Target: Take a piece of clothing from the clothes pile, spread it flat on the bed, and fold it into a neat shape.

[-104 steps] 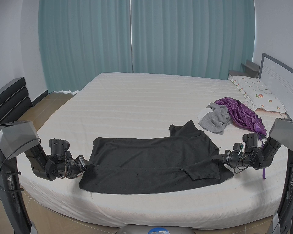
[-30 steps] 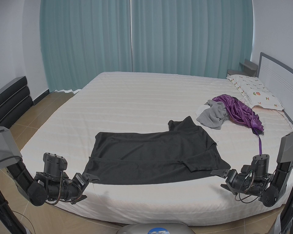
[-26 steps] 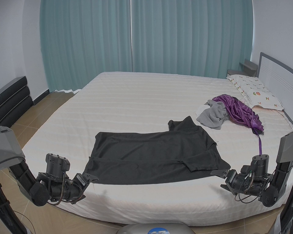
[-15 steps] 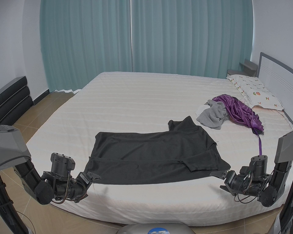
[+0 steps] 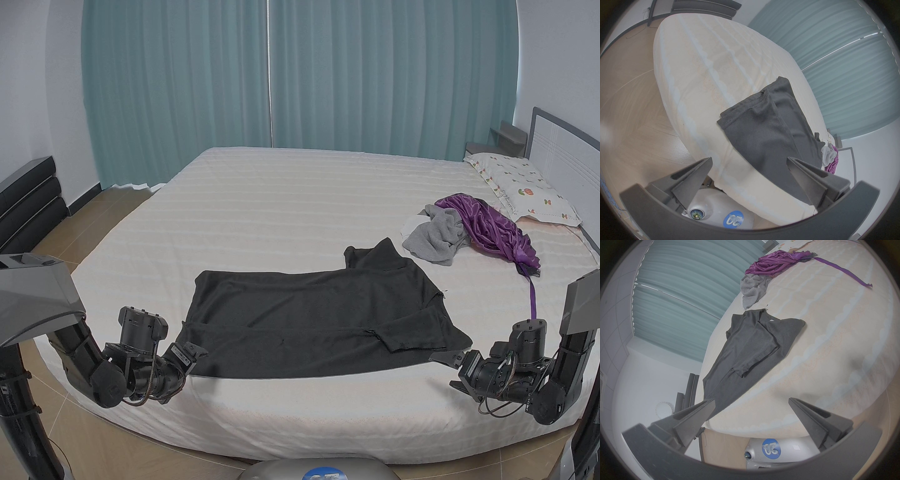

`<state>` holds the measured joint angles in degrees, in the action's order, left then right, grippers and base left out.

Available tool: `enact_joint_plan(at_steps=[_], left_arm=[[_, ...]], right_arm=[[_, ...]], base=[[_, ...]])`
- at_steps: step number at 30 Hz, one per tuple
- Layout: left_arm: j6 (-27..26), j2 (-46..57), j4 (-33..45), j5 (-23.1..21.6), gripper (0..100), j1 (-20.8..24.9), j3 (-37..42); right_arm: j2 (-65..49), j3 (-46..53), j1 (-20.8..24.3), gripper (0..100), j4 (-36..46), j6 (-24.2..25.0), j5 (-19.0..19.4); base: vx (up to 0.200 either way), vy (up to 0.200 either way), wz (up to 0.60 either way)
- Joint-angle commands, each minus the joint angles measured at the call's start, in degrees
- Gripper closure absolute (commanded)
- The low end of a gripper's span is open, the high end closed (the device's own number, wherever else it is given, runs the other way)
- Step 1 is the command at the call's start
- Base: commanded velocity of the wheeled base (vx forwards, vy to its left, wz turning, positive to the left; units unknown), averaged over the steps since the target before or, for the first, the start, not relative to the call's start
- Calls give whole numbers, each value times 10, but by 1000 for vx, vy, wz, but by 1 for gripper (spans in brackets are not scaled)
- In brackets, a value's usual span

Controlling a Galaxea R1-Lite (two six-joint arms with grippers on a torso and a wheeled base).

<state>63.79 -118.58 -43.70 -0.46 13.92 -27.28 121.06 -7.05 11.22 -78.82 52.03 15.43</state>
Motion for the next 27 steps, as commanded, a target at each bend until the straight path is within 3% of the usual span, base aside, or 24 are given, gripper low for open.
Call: enact_joint_plan(at_steps=[1, 3, 4, 15, 27], left_arm=[[-2, -25, 0, 5, 0, -5, -19], [-4, -31, 0, 16, 0, -6, -22], [-6, -33, -1, 24, 100, -6, -24], [-2, -30, 0, 32, 100, -13, -22], [0, -23, -1, 32, 100, -14, -21]], right_arm=[[1, 0, 0, 0, 0, 0, 0], [1, 0, 0, 0, 0, 0, 0], [3, 0, 0, 0, 0, 0, 0], [9, -11, 20, 0, 9, 22, -8], [108, -104, 32, 0, 20, 54, -93]], base=[[0, 0, 0], [0, 0, 0], [0, 0, 0], [0, 0, 0], [0, 0, 0]])
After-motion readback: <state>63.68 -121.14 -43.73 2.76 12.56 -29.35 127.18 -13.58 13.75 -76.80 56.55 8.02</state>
